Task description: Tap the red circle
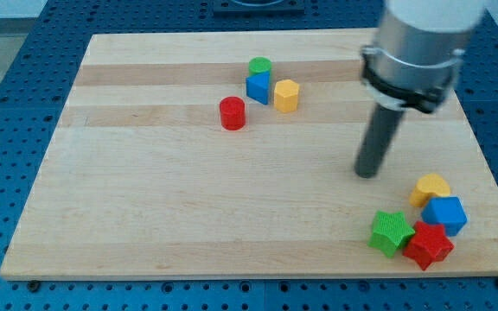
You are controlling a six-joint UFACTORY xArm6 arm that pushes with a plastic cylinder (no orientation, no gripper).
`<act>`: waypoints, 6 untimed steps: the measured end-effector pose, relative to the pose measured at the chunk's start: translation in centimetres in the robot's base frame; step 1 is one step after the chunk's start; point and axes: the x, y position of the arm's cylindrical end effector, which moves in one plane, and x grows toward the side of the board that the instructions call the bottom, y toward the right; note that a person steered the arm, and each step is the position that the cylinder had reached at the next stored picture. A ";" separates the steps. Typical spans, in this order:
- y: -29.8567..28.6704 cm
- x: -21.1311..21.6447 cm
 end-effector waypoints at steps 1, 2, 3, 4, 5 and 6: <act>-8.7 -0.5; -17.8 -1.0; -23.8 -4.8; -26.2 -8.9; -25.2 -10.4; -22.0 -10.4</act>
